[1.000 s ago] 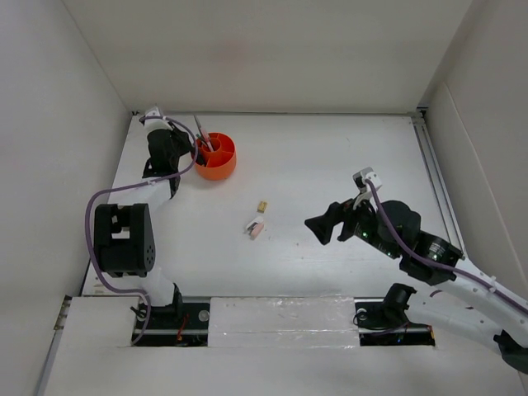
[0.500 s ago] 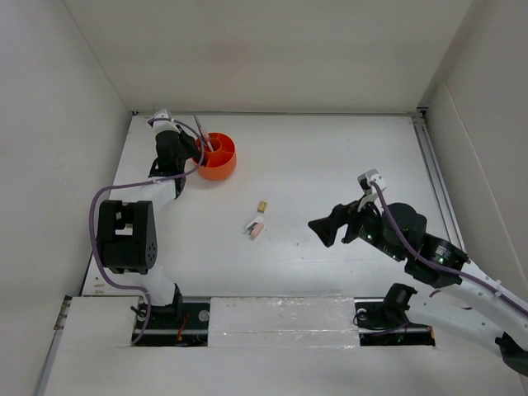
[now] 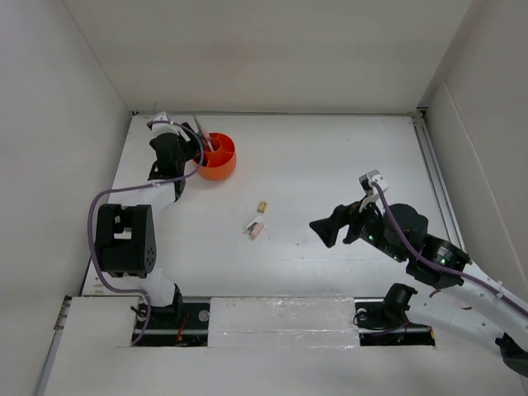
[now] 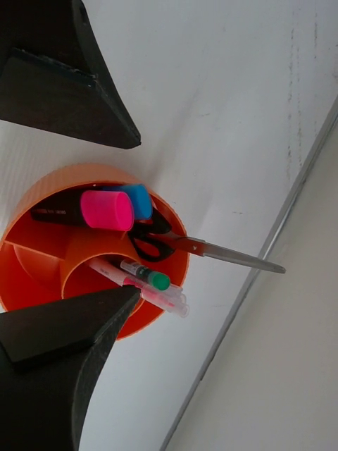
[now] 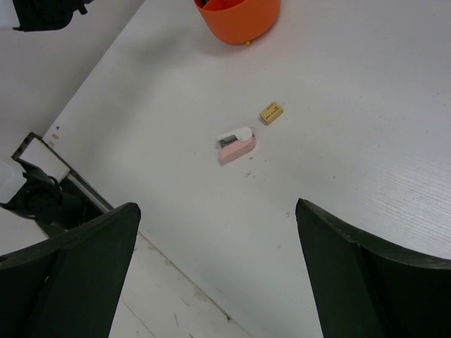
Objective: Sort the stationery into containers
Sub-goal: Pick up the stationery from the center of the board.
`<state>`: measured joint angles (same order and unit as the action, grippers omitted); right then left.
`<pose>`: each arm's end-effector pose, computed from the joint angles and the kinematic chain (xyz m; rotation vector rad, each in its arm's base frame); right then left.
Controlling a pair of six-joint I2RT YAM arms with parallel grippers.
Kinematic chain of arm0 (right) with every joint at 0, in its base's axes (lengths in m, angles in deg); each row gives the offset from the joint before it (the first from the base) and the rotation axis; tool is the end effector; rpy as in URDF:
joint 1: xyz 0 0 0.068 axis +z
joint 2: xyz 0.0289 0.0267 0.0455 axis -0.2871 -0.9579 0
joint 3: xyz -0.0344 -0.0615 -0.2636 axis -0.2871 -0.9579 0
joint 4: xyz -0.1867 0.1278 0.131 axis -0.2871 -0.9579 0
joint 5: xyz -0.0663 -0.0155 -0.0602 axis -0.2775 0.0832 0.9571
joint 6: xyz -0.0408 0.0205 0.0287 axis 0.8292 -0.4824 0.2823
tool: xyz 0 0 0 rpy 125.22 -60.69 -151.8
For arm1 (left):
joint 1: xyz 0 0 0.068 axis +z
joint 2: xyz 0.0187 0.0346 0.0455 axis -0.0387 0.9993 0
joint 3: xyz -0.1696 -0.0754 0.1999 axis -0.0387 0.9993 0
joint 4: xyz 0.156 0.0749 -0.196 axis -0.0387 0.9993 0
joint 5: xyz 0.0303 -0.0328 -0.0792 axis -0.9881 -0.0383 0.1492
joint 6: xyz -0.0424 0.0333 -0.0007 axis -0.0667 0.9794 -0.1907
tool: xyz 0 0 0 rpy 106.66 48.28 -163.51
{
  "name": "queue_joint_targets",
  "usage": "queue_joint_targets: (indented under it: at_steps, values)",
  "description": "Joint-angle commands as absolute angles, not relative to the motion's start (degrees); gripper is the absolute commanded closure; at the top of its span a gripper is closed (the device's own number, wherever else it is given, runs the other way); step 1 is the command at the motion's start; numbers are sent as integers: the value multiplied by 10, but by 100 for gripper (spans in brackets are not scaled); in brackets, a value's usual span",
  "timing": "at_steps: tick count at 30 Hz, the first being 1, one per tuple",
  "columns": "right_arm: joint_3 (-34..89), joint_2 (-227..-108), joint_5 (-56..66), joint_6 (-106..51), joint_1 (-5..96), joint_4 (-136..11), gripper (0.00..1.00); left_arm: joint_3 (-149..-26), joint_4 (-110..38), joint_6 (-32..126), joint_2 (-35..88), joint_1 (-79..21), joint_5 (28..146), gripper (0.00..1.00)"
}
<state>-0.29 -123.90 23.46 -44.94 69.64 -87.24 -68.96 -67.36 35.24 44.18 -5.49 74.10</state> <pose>0.0924 0.1116 0.3504 -0.3390 1.8620 0.7739 0.3703 -0.0182 0.2533 -0.3514 1.6533 -0.2744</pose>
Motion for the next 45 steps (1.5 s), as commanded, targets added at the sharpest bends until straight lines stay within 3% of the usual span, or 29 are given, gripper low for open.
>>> queue_joint_targets:
  at_steps: [1,3,12,14,21,28,33,45]
  values:
    - [17,-1243,243,-448,699,-848,2,-687,-698,343,378,-54,720,24]
    - [10,-1274,252,-448,699,-841,0,-680,-687,314,326,-54,691,0]
    - [16,-1462,330,-540,699,-788,0,-768,-362,147,140,-54,529,0]
    - [45,-1535,348,-568,699,-788,0,-785,-287,109,91,-54,554,0]
    - [119,-1663,400,-670,722,-793,0,-721,-296,172,-81,-54,777,0]
    - [167,-1745,382,-648,696,-760,3,-714,-176,305,-16,-54,861,0]
    - [275,-1856,399,-658,685,-823,22,-682,-159,318,-31,-49,829,0]
    - [360,-1999,389,-704,679,-842,29,-662,-154,305,-72,-49,818,0]
